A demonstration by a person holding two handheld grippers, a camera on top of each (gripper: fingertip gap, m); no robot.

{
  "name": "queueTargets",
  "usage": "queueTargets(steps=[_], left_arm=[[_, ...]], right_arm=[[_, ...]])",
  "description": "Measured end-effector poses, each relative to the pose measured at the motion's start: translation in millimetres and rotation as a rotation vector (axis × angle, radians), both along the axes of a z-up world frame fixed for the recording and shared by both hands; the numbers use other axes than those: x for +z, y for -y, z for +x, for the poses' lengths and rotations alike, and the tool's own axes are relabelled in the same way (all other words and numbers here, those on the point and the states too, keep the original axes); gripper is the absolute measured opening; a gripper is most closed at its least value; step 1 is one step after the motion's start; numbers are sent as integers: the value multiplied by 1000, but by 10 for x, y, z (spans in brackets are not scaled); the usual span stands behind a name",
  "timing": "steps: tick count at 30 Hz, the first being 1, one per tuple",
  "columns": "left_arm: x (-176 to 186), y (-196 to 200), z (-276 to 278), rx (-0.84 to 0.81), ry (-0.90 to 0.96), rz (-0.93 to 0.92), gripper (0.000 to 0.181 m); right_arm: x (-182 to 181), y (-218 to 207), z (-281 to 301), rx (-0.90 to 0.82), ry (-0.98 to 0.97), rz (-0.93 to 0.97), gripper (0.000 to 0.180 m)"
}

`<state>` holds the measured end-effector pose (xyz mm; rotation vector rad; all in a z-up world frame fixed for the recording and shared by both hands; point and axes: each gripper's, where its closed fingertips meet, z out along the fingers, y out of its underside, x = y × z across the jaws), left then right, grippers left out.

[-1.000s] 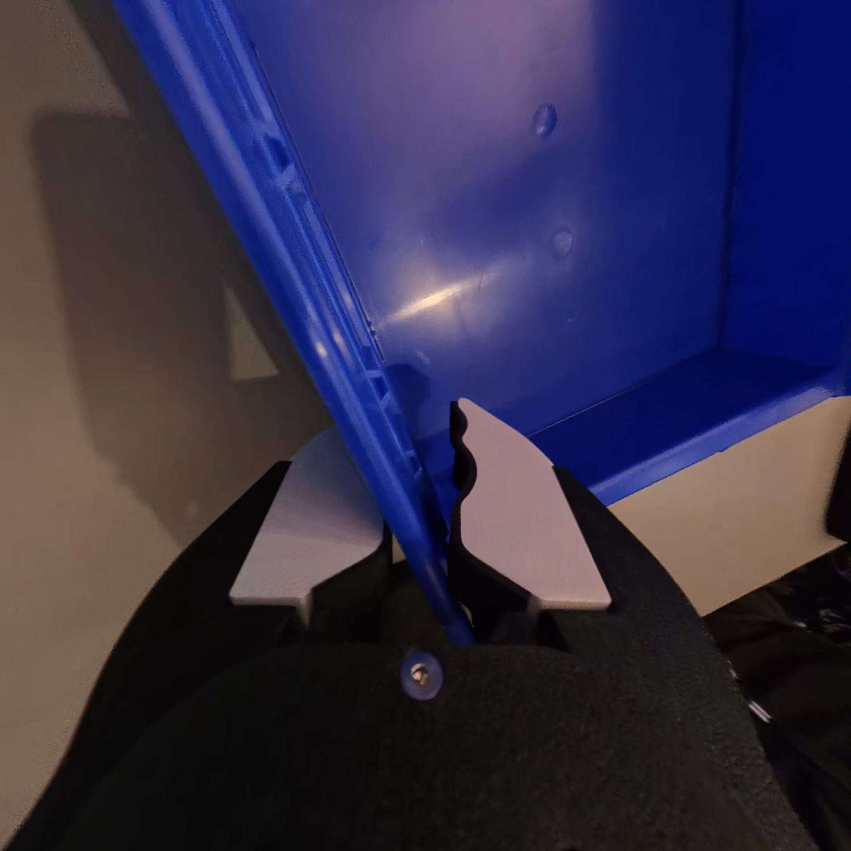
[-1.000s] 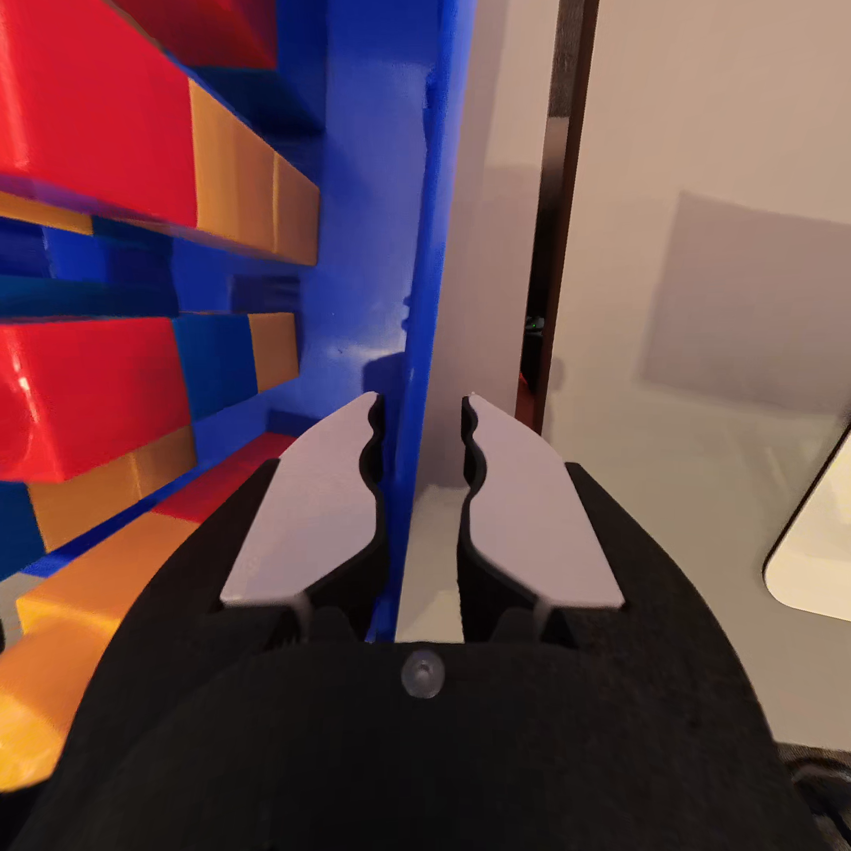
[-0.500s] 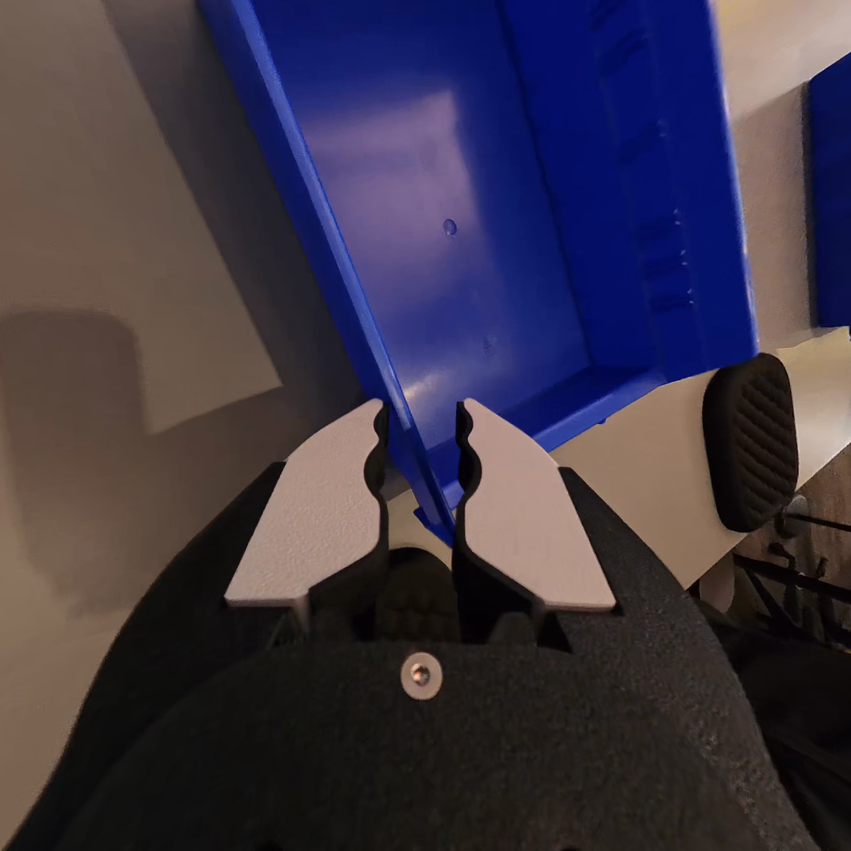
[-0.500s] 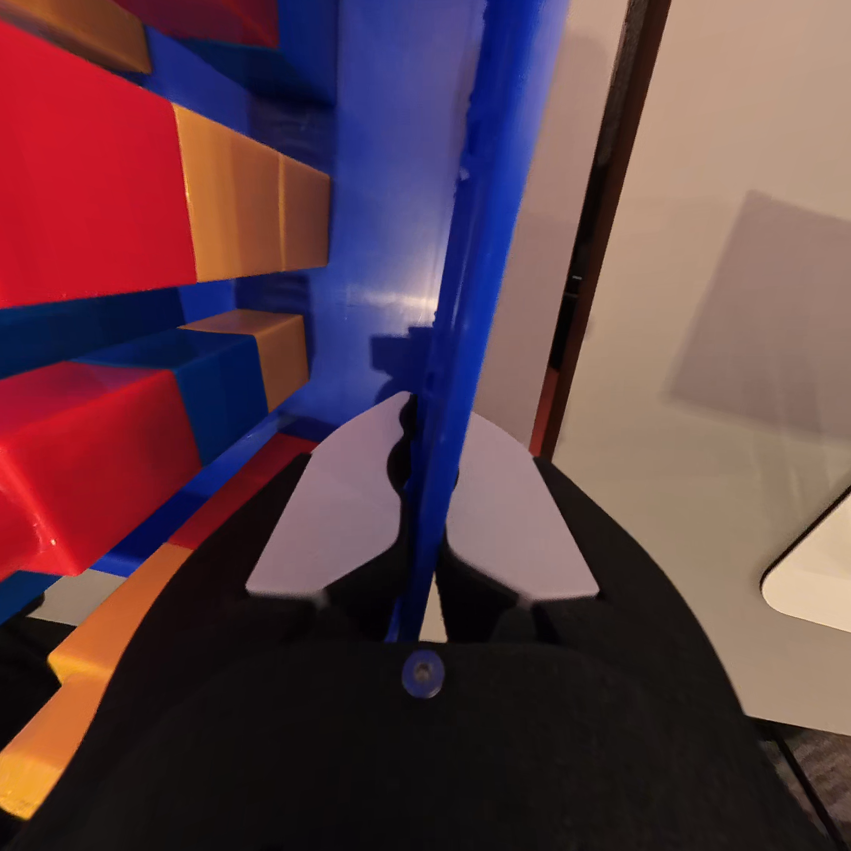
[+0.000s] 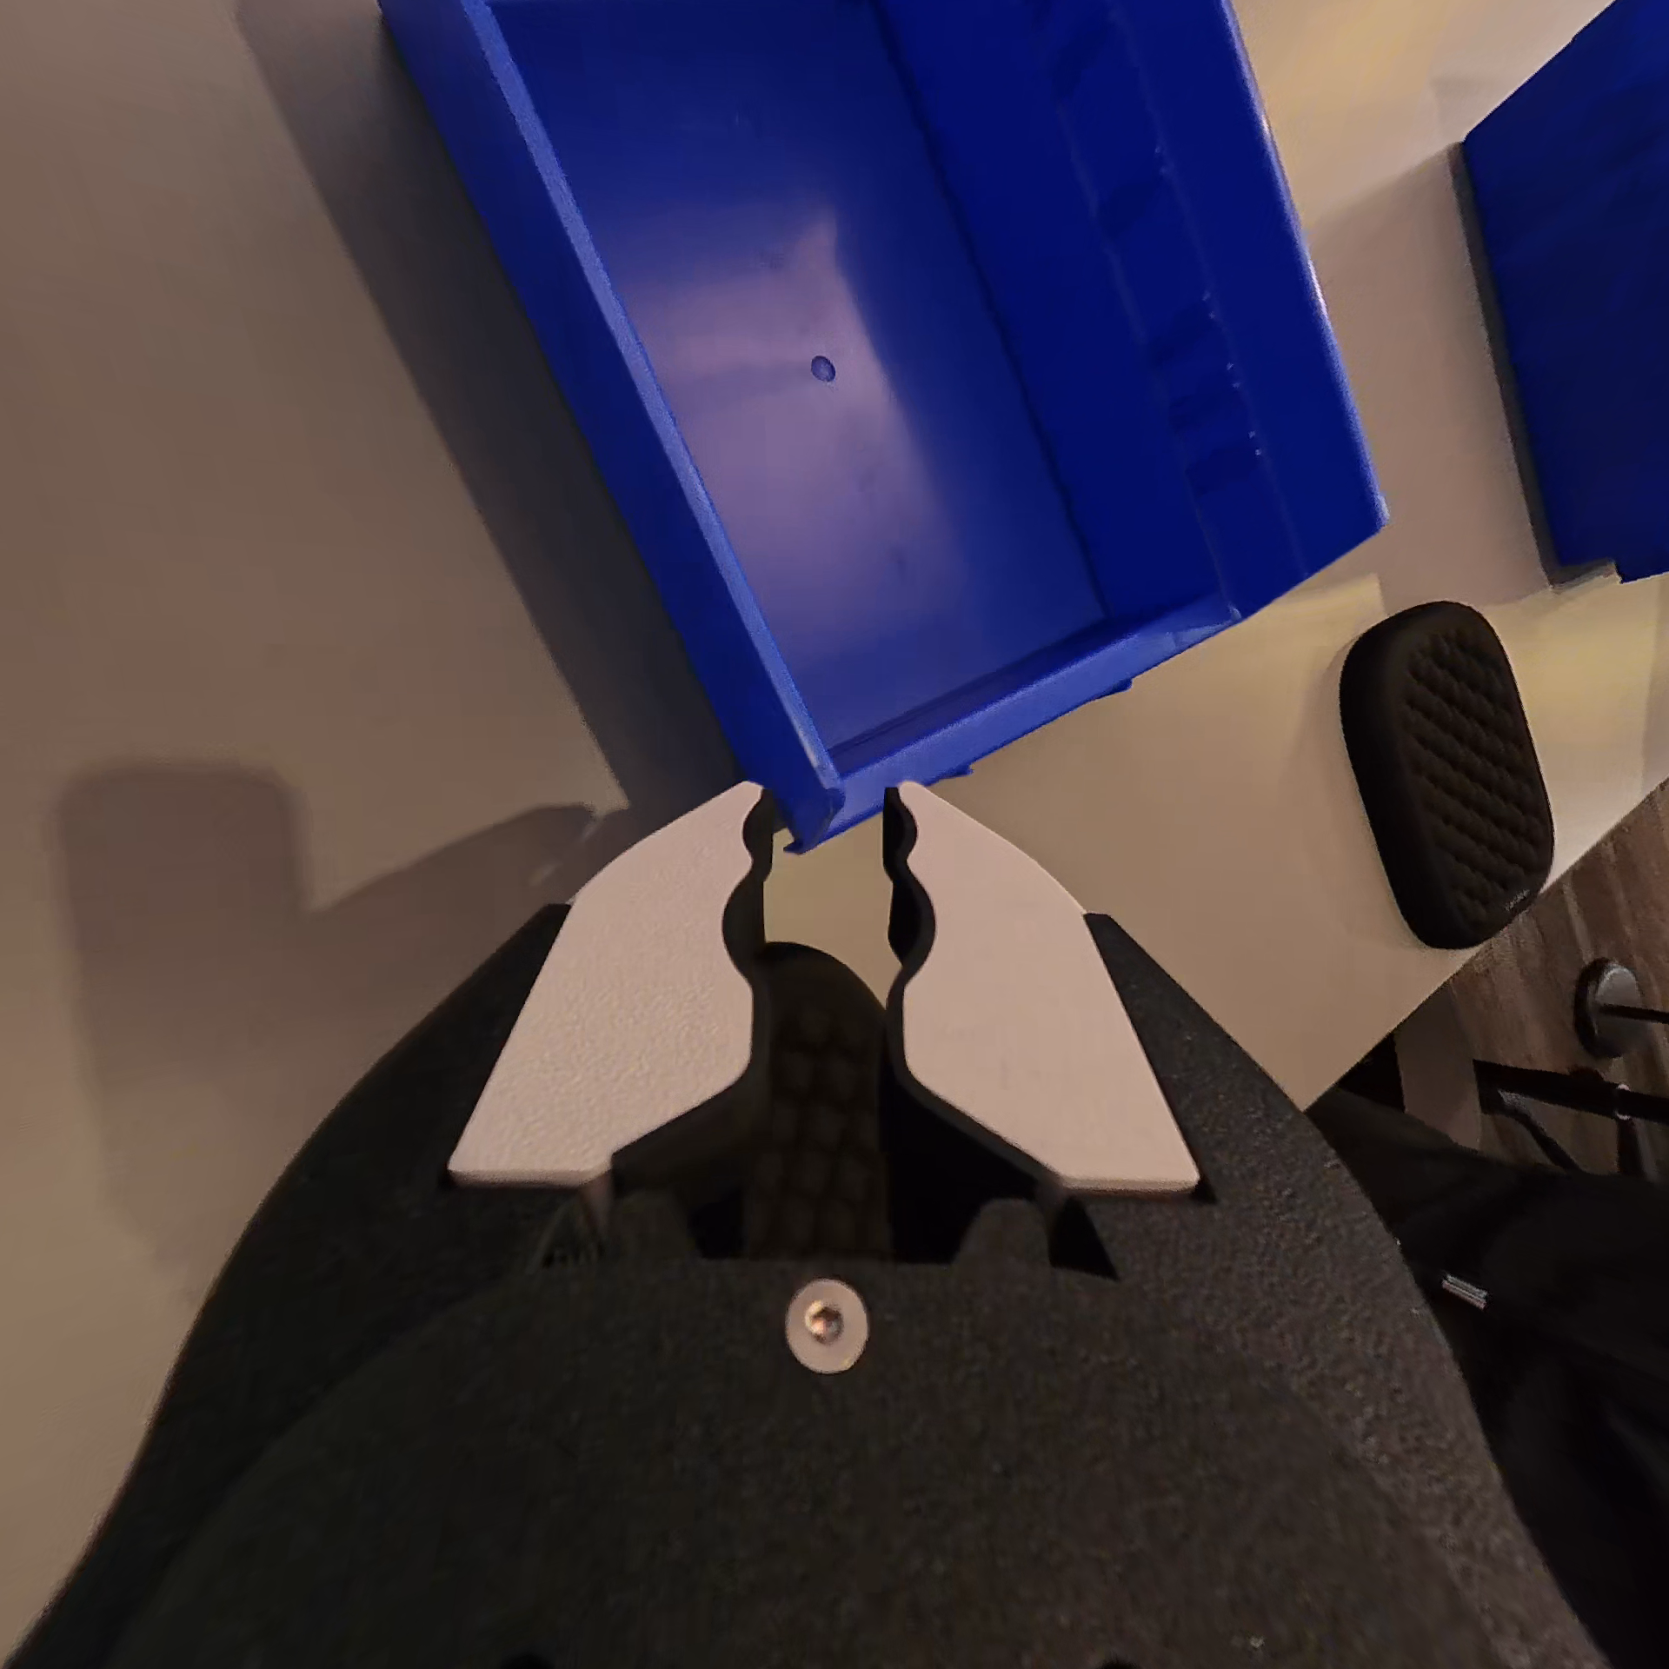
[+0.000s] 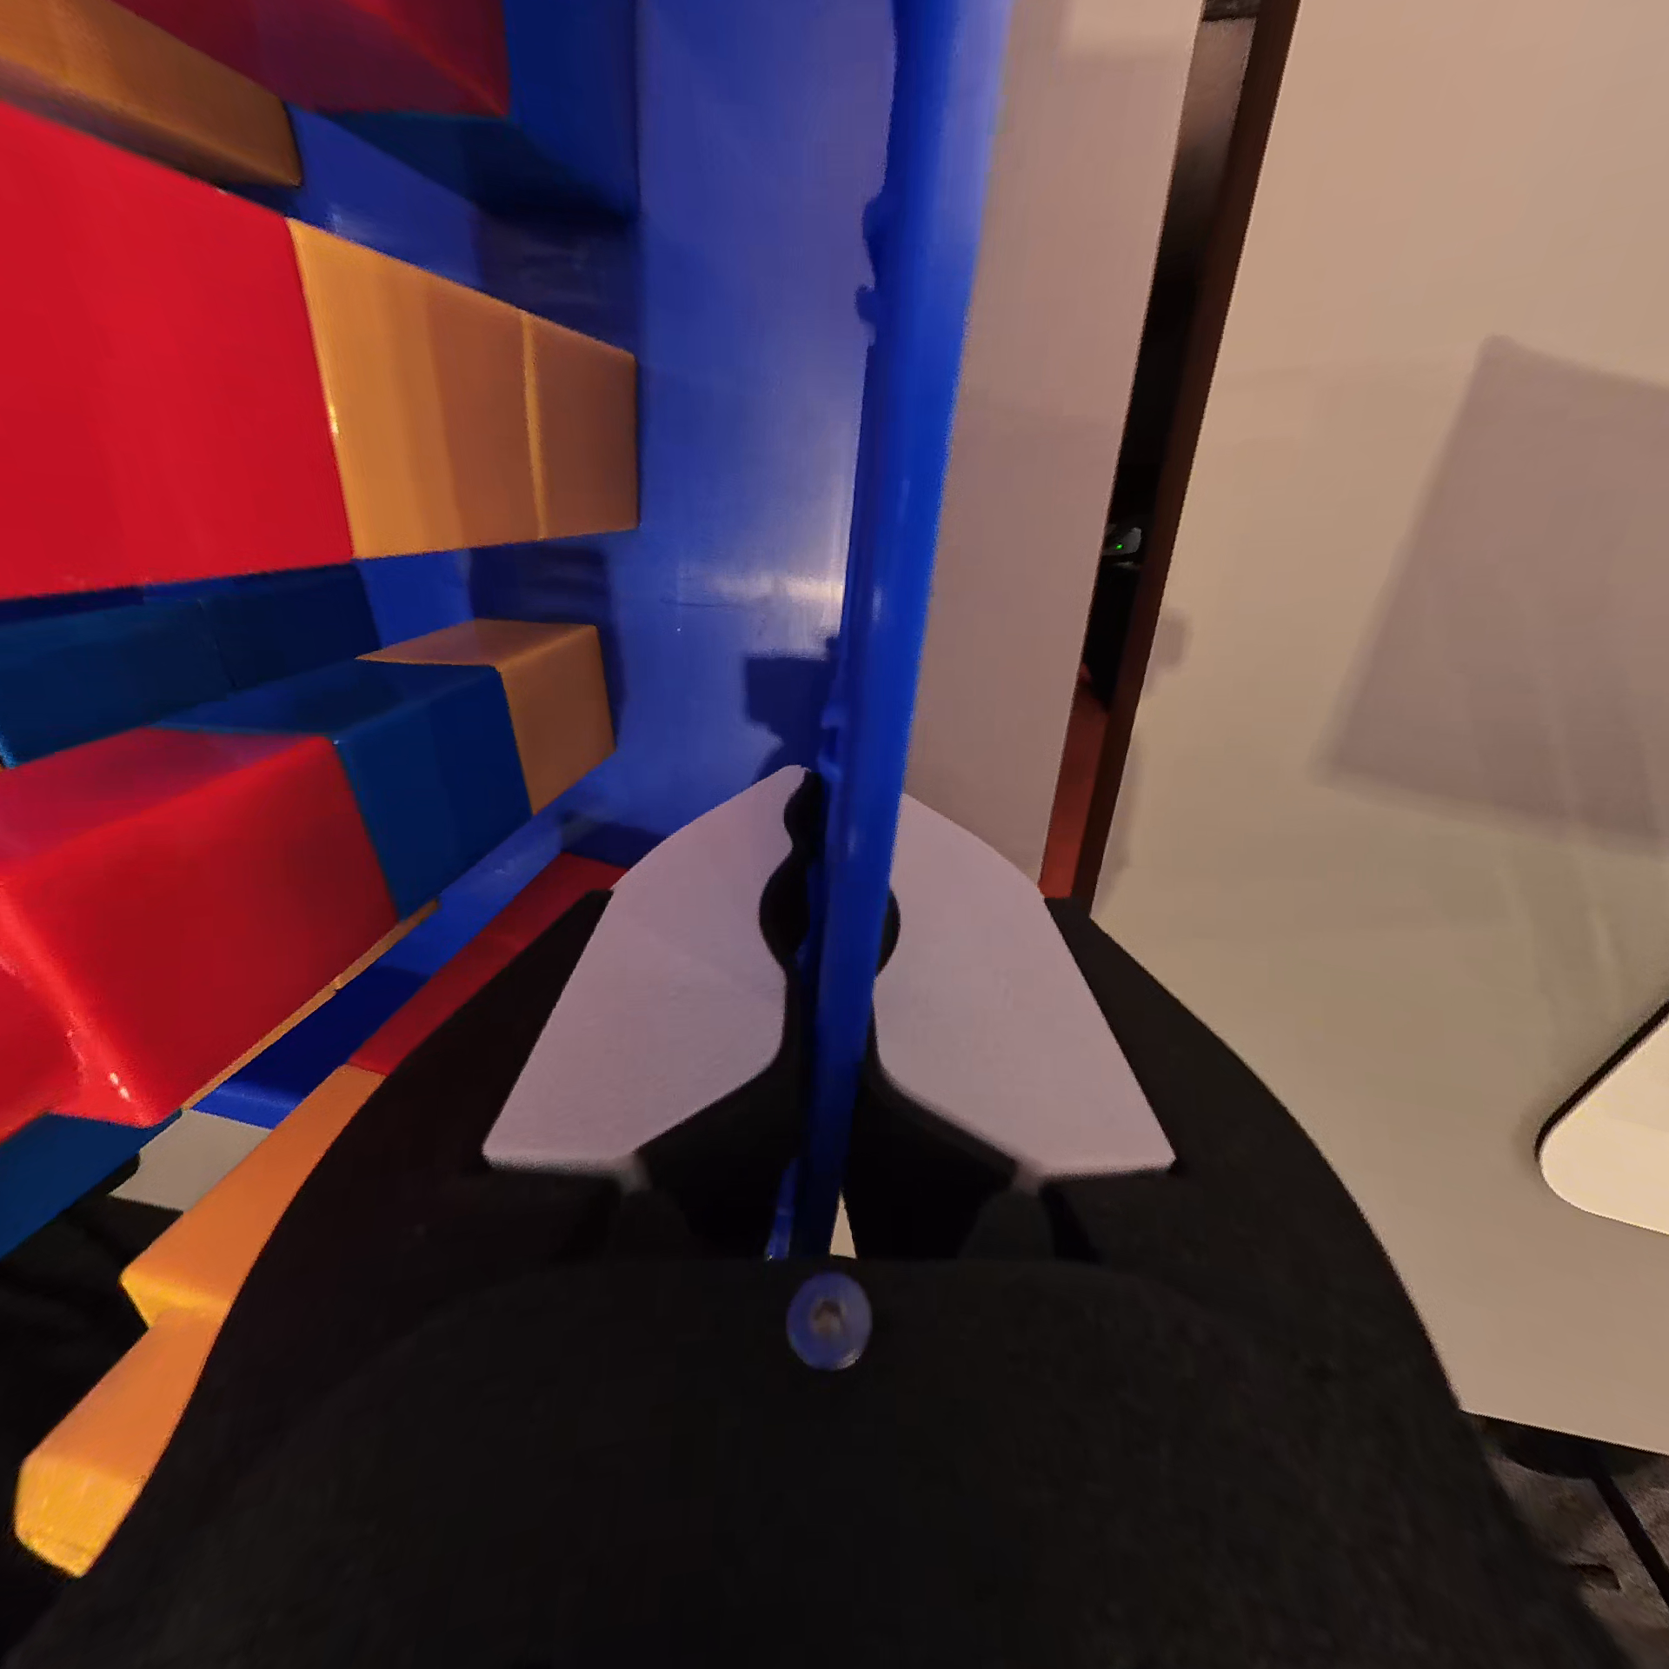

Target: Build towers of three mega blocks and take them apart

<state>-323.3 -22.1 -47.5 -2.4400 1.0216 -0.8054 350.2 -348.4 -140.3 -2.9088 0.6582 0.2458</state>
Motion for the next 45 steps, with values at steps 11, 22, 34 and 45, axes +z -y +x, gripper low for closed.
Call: queueTargets(steps=[11,22,34,45], left_arm=[[107,159,-277,15,63,2,22],[51,308,-486,20,98,-9,21],[-32,438,-665,26,157,-21,21],[76,570,-957,31,218,17,21]], right_arm=[[99,113,-65,0,-9,-9,5],[466,32,-311,37,-40,-28,5],[1193,-556,-877,179,13,-38,4],[1694,-1662,-2164,418,5,13,4]])
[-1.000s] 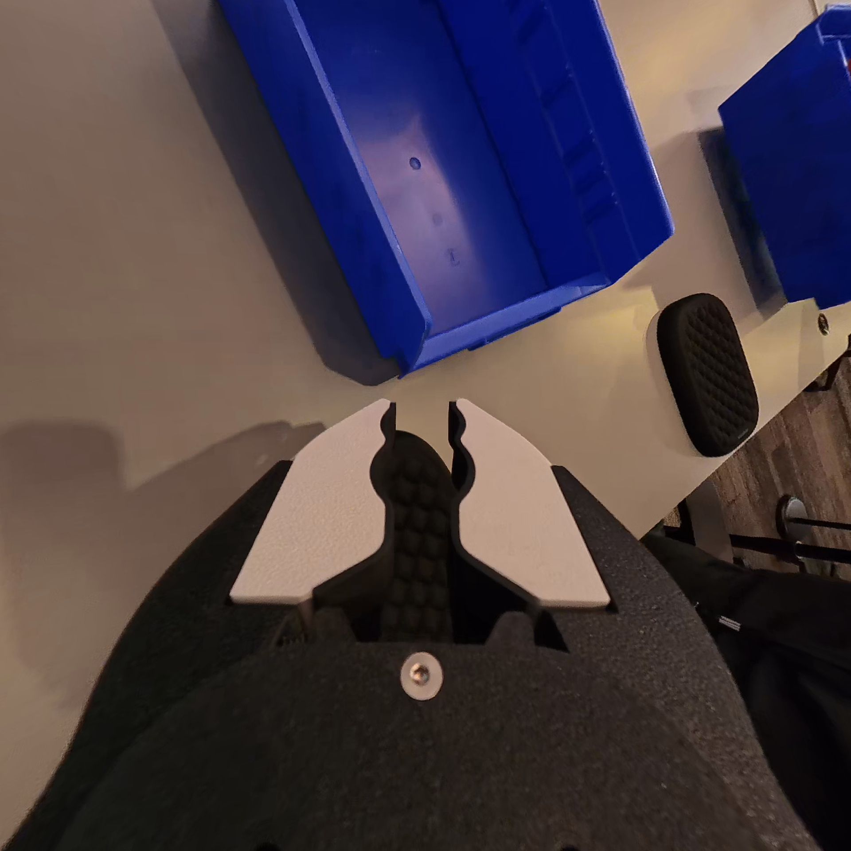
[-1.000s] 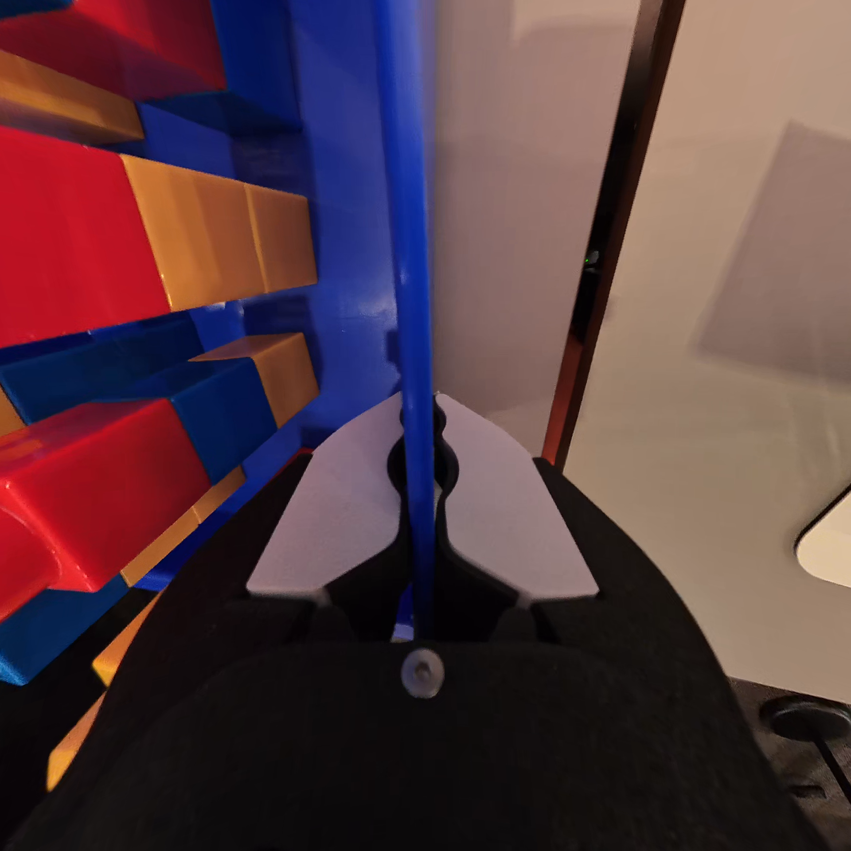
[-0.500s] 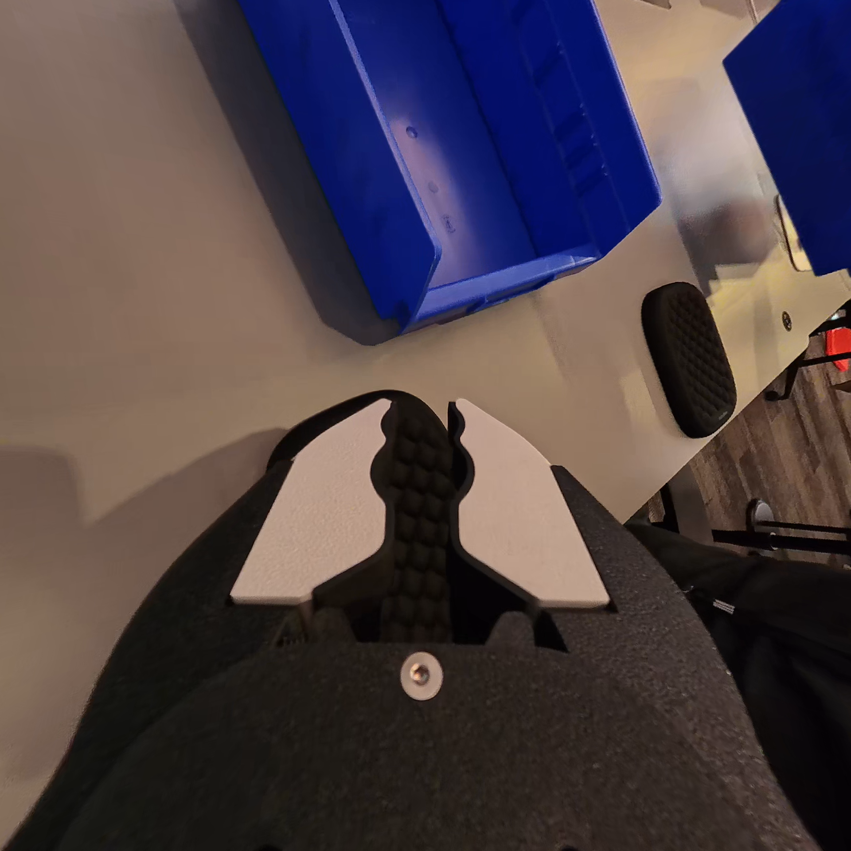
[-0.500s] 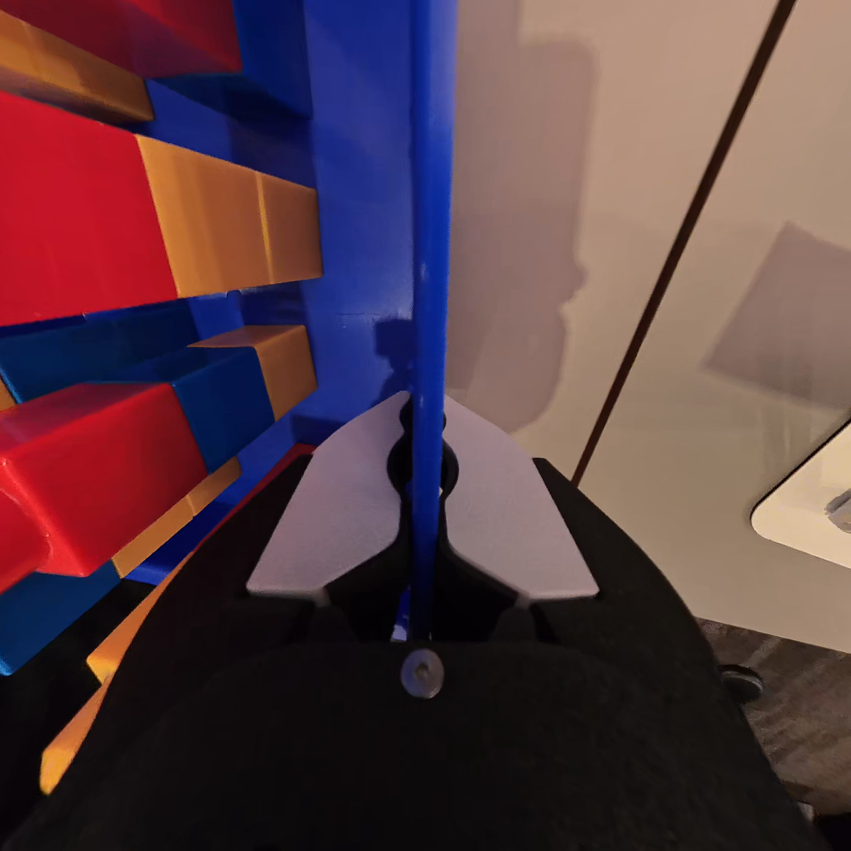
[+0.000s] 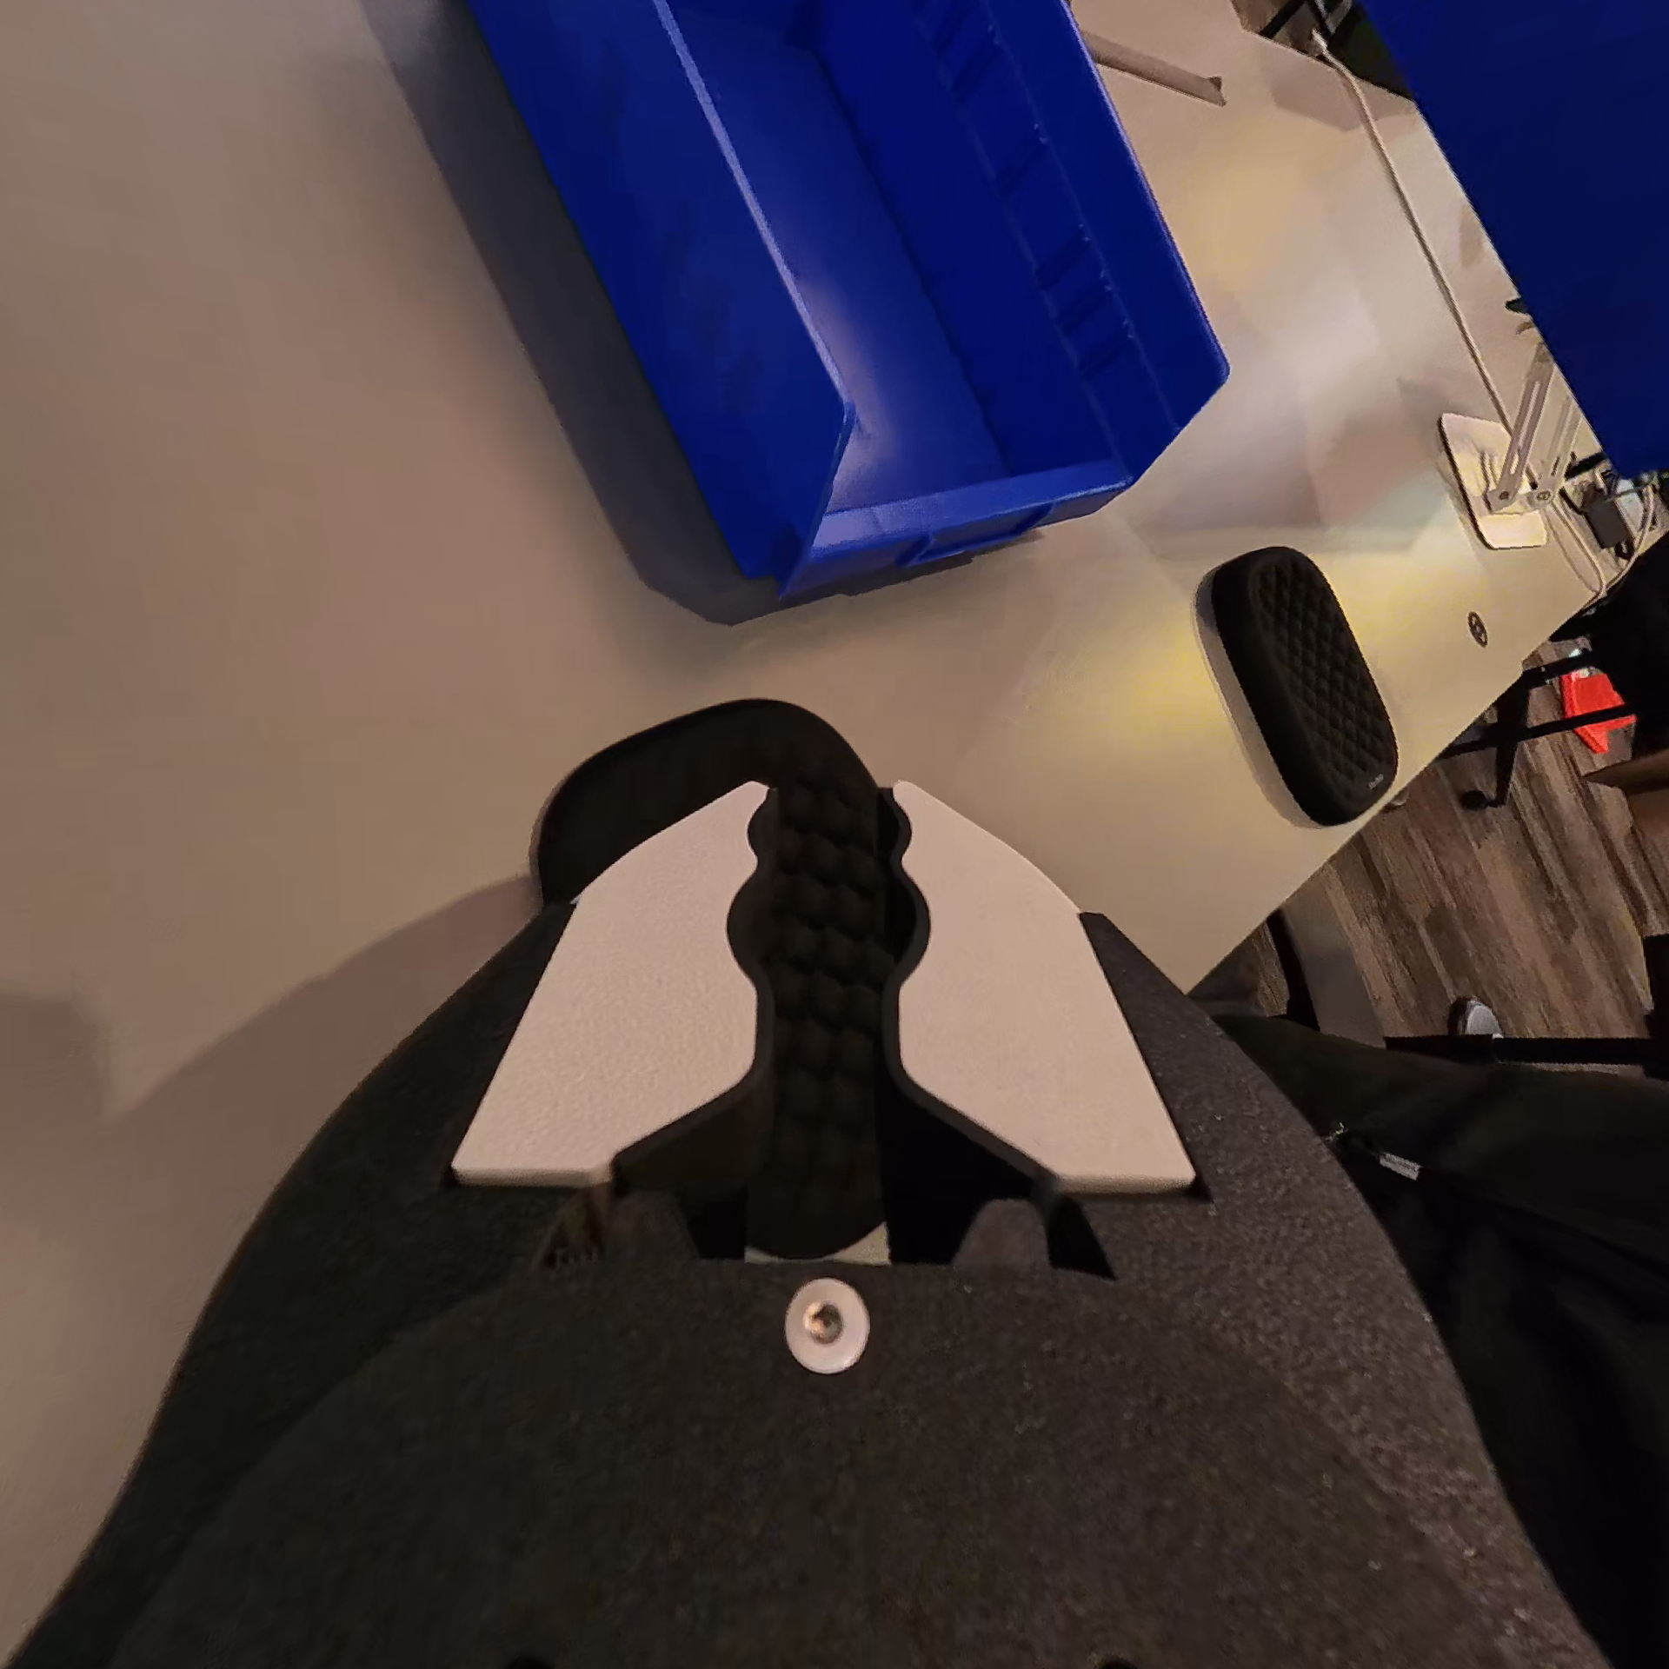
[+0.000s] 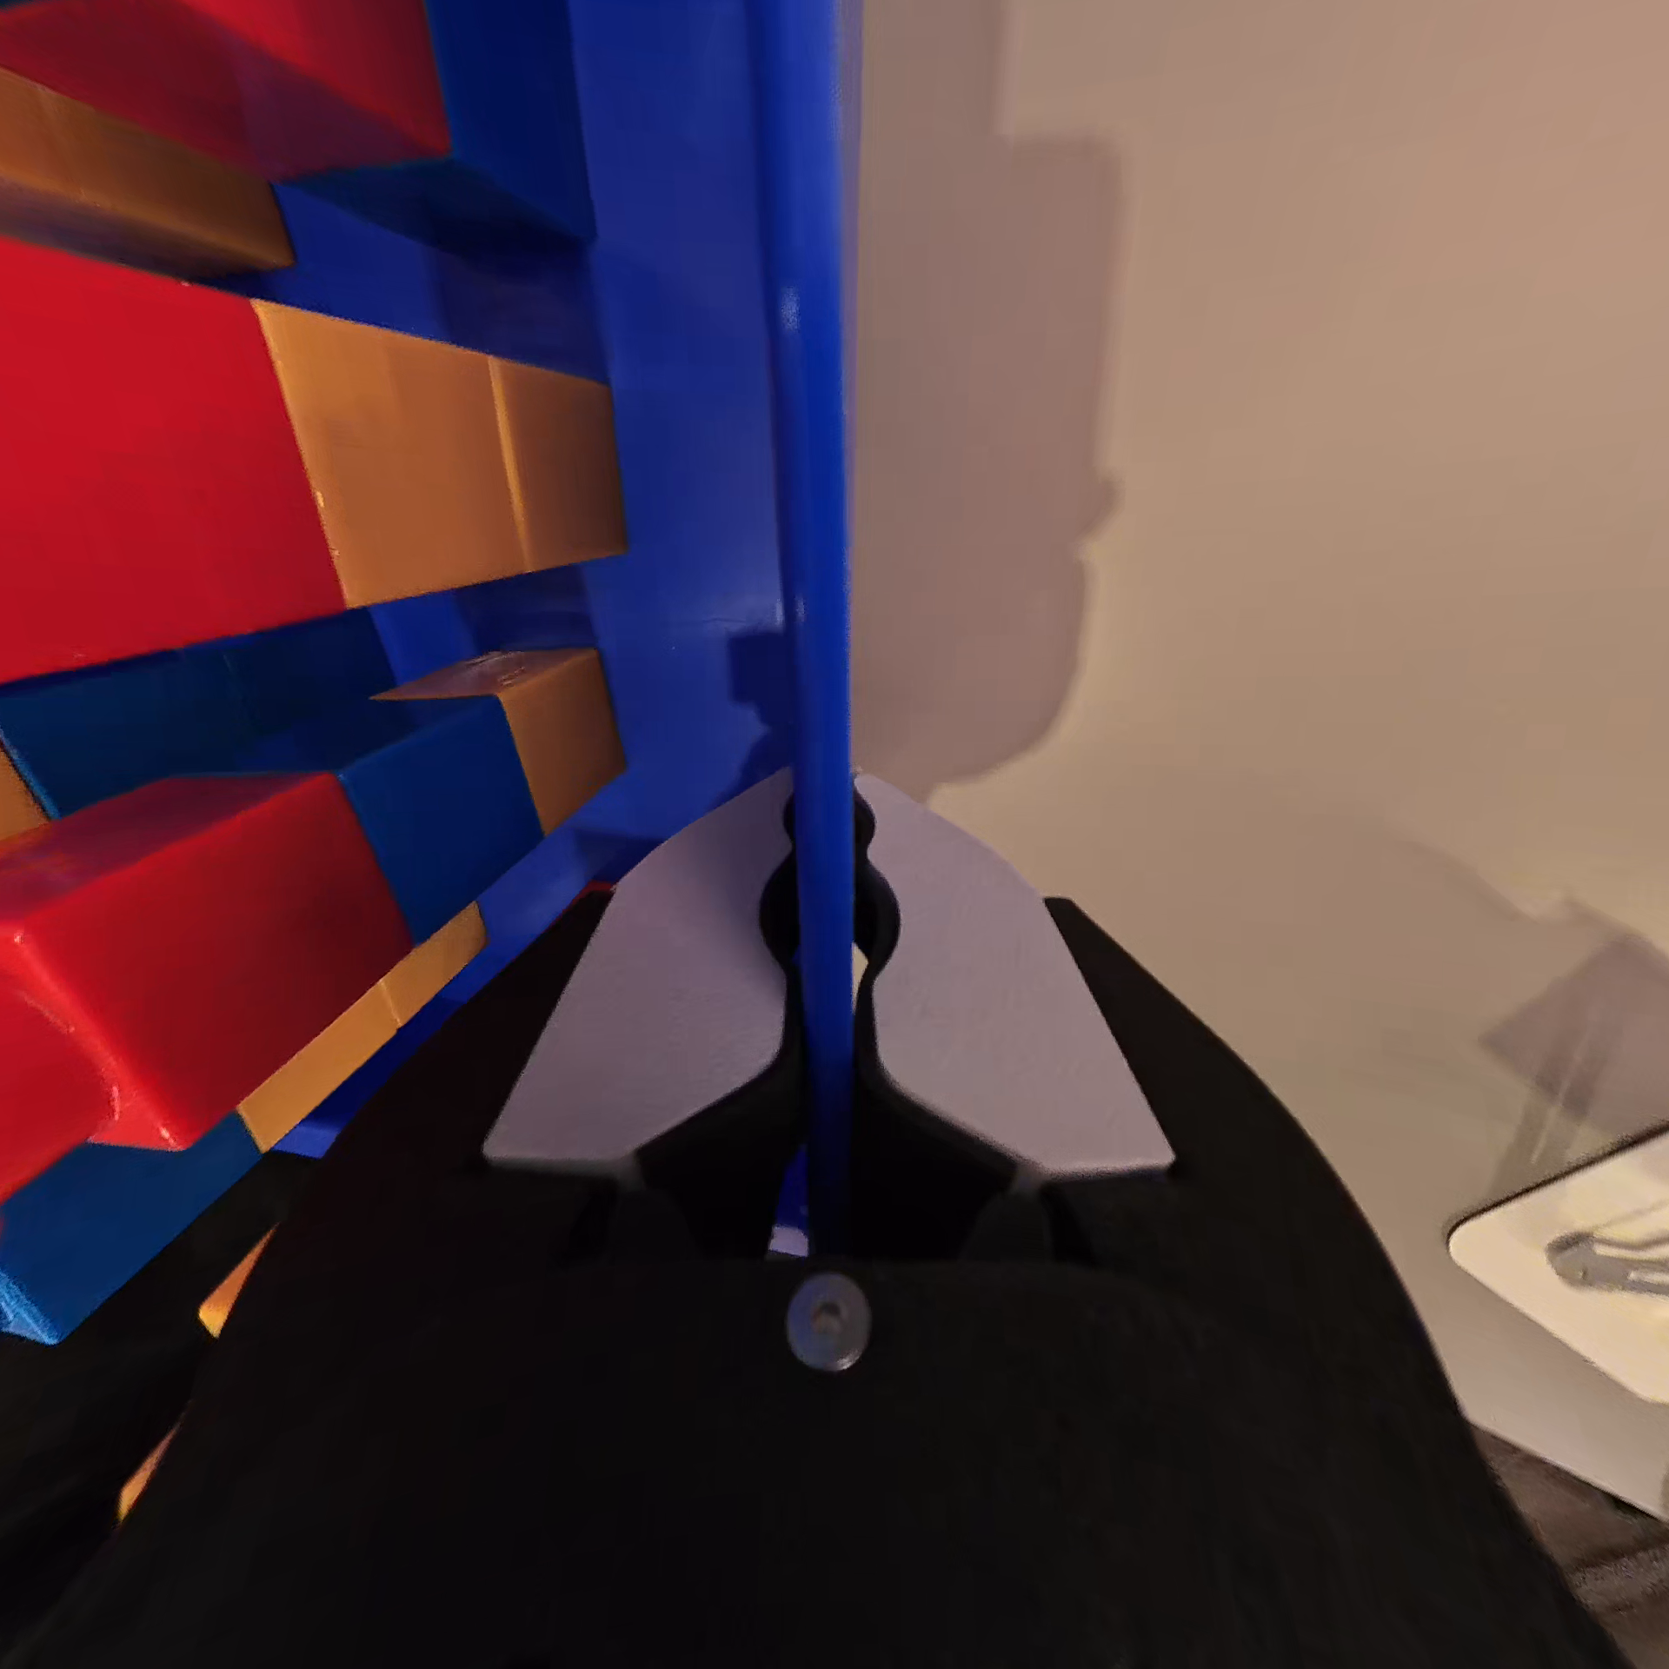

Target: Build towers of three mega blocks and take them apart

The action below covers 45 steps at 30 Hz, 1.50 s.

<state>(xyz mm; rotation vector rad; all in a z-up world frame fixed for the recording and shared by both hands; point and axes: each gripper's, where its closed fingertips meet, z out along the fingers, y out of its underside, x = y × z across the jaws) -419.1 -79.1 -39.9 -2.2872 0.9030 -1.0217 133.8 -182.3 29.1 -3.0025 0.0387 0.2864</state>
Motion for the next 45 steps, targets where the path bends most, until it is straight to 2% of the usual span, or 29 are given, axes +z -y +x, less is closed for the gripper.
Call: queueTargets(steps=[16,27,35,45], left_arm=[[91,124,-886,121,121,21,19],[105,139,-1647,263,124,42,19],[81,155,-1988,329,108,60,19],[23,168,-2009,307,100,64,20]], right_arm=[[130,-1711,-2690,454,-52,-6,4],[-122,-2609,-4409,699,-111,1,5],[-429,-3064,-5078,745,-126,-3,5],[-979,-3311,-5361,730,-109,-41,5]])
